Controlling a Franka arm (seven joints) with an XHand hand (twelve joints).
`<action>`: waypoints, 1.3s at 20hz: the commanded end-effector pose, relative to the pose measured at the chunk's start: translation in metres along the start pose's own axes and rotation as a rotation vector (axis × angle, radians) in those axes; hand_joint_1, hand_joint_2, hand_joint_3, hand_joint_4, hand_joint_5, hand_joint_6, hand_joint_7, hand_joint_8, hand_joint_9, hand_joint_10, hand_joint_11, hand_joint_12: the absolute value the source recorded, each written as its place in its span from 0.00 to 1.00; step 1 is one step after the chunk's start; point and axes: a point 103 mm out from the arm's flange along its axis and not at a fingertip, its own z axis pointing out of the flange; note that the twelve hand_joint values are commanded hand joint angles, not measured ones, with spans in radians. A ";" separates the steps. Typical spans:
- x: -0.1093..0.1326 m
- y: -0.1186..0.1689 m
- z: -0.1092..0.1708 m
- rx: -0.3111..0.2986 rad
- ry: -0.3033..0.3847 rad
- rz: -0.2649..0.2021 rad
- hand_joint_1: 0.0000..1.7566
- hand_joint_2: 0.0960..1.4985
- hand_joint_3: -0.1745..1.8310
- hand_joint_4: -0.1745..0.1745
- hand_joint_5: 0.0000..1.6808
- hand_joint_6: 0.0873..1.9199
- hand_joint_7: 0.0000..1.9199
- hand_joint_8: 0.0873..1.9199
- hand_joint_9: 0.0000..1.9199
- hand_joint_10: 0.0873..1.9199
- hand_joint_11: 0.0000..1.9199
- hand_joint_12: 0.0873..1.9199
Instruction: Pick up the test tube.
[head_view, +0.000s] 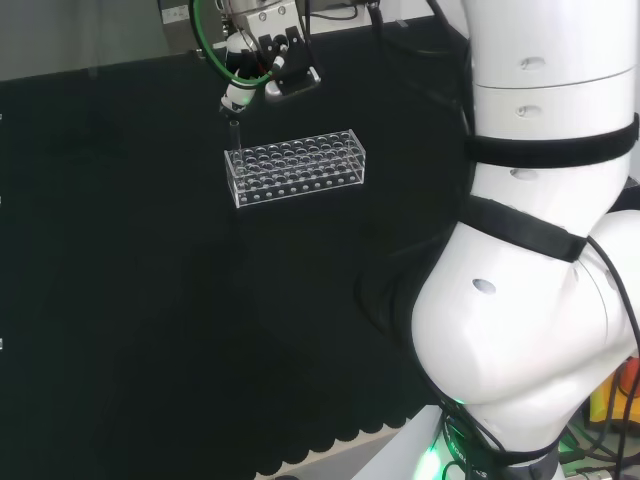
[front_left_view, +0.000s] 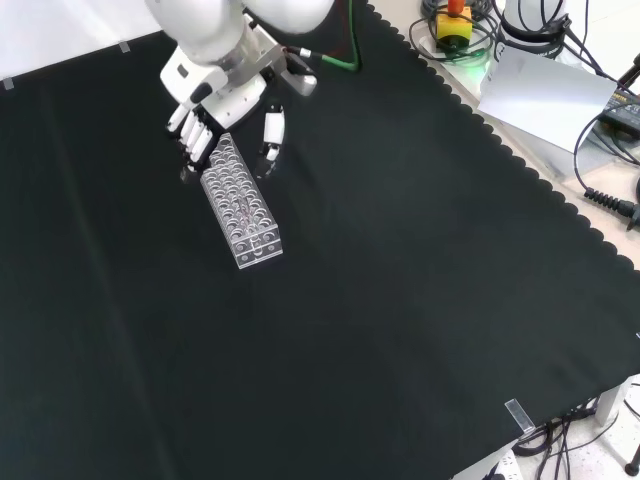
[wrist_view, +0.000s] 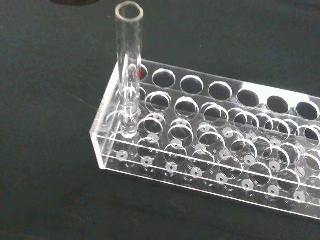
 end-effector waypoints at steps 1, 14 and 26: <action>-0.002 0.014 0.020 0.052 -0.025 0.013 0.41 0.50 0.28 0.29 0.30 0.00 0.31 0.42 0.29 0.41 0.14 0.79; 0.012 0.020 0.047 0.081 -0.029 -0.015 0.42 0.48 0.30 0.30 0.37 0.05 0.44 0.44 0.35 0.38 0.14 0.78; 0.025 0.030 0.056 0.032 -0.054 -0.004 0.51 0.42 0.36 0.27 0.47 0.30 0.57 0.38 0.47 0.31 0.22 0.73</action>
